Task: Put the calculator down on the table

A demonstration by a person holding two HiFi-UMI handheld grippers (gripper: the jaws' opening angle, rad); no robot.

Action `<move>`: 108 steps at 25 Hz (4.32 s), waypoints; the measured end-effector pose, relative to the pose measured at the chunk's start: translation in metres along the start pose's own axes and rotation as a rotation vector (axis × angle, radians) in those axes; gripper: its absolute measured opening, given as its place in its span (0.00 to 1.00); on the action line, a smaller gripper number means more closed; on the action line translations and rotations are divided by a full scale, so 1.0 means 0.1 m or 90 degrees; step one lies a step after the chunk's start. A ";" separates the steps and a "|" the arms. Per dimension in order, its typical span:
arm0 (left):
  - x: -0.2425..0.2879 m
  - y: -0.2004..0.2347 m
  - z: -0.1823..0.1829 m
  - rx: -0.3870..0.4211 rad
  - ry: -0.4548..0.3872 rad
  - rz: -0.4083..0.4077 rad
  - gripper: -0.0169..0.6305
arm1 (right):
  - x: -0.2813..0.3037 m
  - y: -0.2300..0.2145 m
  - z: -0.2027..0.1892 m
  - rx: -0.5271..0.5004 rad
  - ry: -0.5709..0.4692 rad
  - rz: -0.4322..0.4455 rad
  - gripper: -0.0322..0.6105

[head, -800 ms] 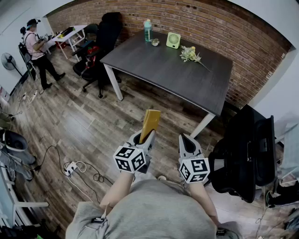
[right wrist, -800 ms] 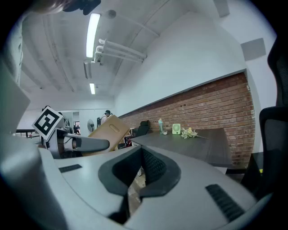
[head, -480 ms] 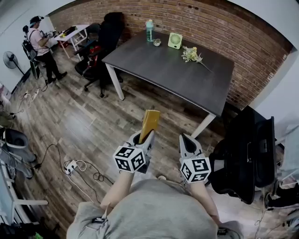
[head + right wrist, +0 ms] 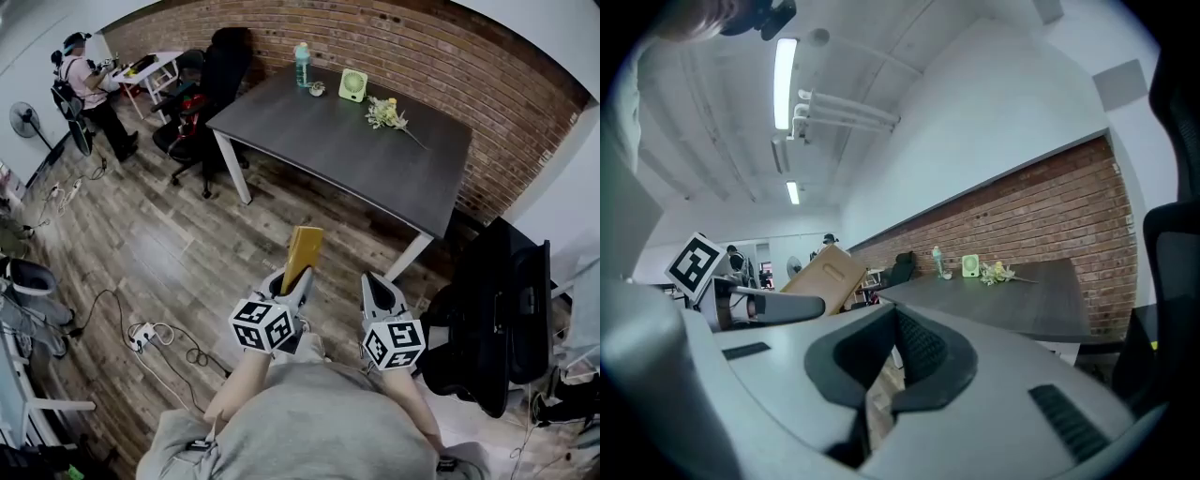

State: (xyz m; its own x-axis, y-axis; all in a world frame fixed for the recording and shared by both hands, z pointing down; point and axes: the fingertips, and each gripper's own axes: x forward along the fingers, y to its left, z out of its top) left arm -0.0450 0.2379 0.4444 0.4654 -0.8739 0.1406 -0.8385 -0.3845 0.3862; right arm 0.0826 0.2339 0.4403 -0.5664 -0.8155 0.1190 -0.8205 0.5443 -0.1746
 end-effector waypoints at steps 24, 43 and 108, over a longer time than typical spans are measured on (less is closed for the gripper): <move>1.15 0.49 0.26 0.010 0.004 -0.002 0.16 | 1.02 -0.67 0.18 -0.020 0.005 0.001 0.05; 2.70 1.44 0.96 0.001 0.027 -0.035 0.16 | 2.69 -1.42 0.65 -0.020 0.004 -0.035 0.05; 5.45 2.71 0.38 -0.054 0.250 -0.054 0.16 | 4.81 -3.29 0.38 0.033 0.099 -0.113 0.05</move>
State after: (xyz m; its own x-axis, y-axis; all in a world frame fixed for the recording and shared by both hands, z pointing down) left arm -0.0295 -0.3540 0.5913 0.6188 -0.6532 0.4364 -0.7736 -0.4099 0.4833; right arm 0.0828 -0.3451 0.5179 -0.4218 -0.8553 0.3010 -0.9055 0.3806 -0.1875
